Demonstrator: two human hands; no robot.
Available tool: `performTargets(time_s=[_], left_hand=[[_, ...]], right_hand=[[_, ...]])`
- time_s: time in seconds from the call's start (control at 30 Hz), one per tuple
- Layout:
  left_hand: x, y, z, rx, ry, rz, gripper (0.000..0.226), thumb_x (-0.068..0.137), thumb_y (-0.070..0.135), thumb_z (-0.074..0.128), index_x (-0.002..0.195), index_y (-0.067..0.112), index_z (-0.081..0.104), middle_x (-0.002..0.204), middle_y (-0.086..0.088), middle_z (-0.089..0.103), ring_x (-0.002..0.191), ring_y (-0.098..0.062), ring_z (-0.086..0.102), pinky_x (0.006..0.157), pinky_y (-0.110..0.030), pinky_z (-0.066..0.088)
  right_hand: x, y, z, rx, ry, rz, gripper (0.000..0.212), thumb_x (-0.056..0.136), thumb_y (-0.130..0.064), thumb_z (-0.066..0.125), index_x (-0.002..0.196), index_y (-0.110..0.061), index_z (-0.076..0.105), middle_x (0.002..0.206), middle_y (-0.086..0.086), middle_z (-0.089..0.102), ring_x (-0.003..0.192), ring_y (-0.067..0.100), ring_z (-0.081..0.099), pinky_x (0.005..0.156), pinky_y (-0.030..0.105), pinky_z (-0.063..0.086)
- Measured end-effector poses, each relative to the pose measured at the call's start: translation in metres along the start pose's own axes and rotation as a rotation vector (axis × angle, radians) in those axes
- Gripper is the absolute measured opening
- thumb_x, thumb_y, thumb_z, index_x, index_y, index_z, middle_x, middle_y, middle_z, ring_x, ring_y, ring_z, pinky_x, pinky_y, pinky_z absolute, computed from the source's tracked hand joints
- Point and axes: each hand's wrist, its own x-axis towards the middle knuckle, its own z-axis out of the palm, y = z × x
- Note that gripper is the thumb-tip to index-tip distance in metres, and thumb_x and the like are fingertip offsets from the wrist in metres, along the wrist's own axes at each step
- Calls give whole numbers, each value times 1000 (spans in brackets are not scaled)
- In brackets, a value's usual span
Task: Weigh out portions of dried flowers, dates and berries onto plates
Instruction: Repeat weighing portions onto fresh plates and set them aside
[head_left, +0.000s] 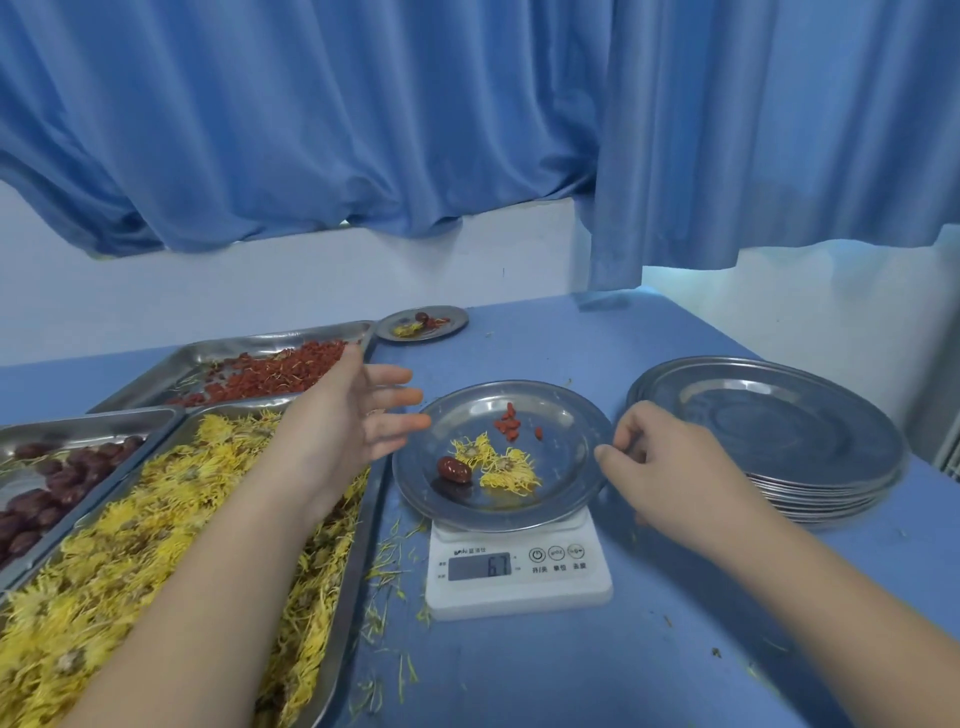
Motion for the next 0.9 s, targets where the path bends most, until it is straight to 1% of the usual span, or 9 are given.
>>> performTargets(time_s=[0.1, 0.2, 0.33, 0.47, 0.57, 0.7, 0.8, 0.87, 0.9], left_hand=[[-3, -6, -10, -54, 65, -12, 56, 102, 53, 25, 102, 15, 66, 94, -4, 75, 83, -23, 74, 78, -41, 49], [-6, -9, -15, -65, 135, -8, 53, 102, 52, 26, 99, 18, 66, 97, -2, 75, 80, -19, 74, 82, -41, 46], [-13, -9, -18, -86, 98, -77, 55, 100, 56, 26, 101, 19, 67, 92, 0, 76, 86, -21, 74, 87, -46, 43], [-18, -6, -13, -130, 62, -88, 57, 99, 58, 28, 109, 16, 66, 98, -2, 76, 92, -25, 73, 96, -55, 41], [-20, -5, -12, -163, 47, -71, 58, 98, 60, 30, 109, 16, 66, 105, -4, 74, 93, -26, 73, 100, -59, 38], [-20, -6, -12, -213, 33, -22, 58, 97, 60, 32, 107, 15, 67, 101, -4, 76, 93, -27, 73, 102, -60, 36], [-19, -7, -13, -269, 26, 35, 58, 97, 60, 31, 99, 16, 68, 92, -5, 75, 90, -28, 73, 94, -53, 40], [-18, -7, -14, -338, 40, 72, 57, 97, 60, 30, 96, 16, 67, 85, -5, 71, 85, -28, 73, 88, -50, 41], [-17, -7, -15, -370, 49, 90, 57, 97, 60, 30, 96, 16, 66, 82, -4, 70, 83, -28, 73, 89, -50, 41]], right_hand=[[-1, -1, 4, 5, -33, 46, 17, 86, -38, 56, 80, -24, 47, 56, -2, 65, 45, 9, 62, 50, 27, 41], [-3, -4, 7, 33, -64, 88, 19, 89, -38, 54, 83, -22, 46, 53, -8, 66, 39, 8, 60, 48, 25, 36], [-4, -6, 8, 75, -73, 123, 22, 89, -39, 55, 84, -19, 47, 55, -3, 67, 38, 13, 60, 41, 22, 39], [-3, -8, 11, 196, -47, 139, 16, 90, -26, 57, 84, -14, 49, 60, 1, 69, 40, 16, 62, 32, 20, 38], [-3, -7, 13, 277, -33, 133, 11, 91, -15, 59, 84, -11, 51, 53, 4, 64, 38, 14, 58, 33, 21, 39], [-1, -5, 11, 450, -36, 181, 10, 92, -9, 58, 83, -9, 54, 53, 9, 60, 46, 25, 54, 41, 29, 42], [4, -9, 9, 670, -58, 246, 10, 93, -2, 56, 85, -7, 54, 63, 15, 57, 44, 17, 55, 42, 25, 46], [12, -13, 8, 758, -40, 251, 11, 93, 1, 54, 85, -7, 55, 70, 16, 55, 45, 14, 56, 43, 20, 49], [16, -15, 7, 781, -32, 247, 12, 93, 2, 54, 84, -7, 55, 72, 16, 55, 47, 15, 56, 44, 19, 49]])
